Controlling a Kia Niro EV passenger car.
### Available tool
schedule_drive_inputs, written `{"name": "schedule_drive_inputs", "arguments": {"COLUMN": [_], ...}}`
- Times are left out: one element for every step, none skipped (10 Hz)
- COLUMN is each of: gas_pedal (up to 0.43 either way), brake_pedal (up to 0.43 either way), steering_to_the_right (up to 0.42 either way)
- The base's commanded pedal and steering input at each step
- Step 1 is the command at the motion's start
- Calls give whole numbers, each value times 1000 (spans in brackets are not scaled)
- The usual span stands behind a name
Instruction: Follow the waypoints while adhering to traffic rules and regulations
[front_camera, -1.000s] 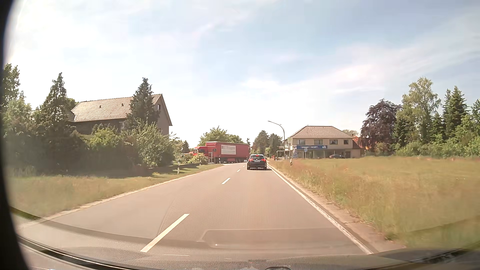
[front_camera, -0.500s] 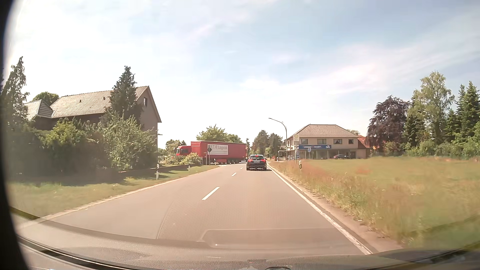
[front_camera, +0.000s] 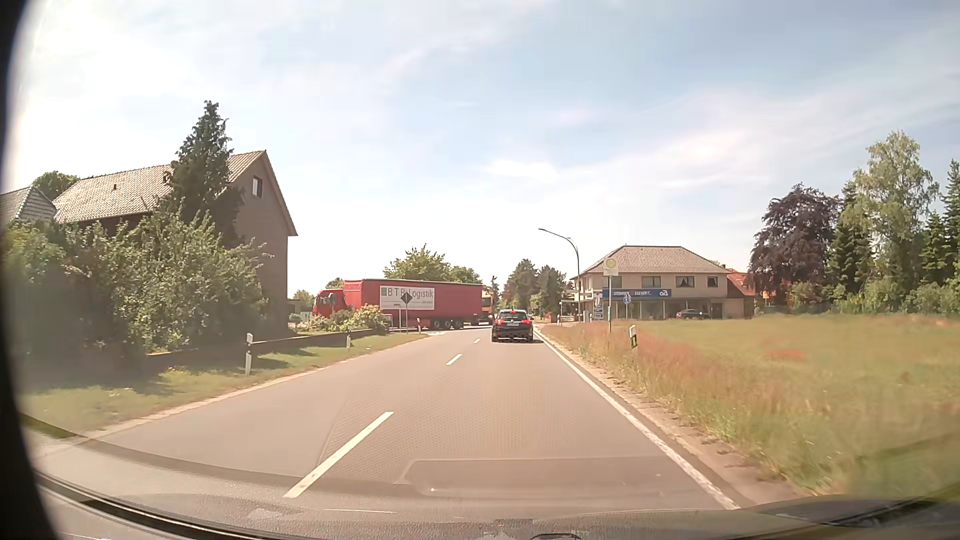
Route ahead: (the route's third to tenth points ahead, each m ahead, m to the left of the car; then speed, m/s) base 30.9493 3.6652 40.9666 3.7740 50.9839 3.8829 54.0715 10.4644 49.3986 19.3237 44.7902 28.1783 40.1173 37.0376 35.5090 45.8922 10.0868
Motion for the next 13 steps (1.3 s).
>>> {"name": "schedule_drive_inputs", "arguments": {"gas_pedal": [47,47,47,47,47,47,47,39,0,0,0,0,0], "brake_pedal": [0,0,0,0,0,0,0,0,0,0,0,0,0], "steering_to_the_right": [0,0,0,-1,0,-1,-1,-1,-1,-1,-1,-1,-1]}}
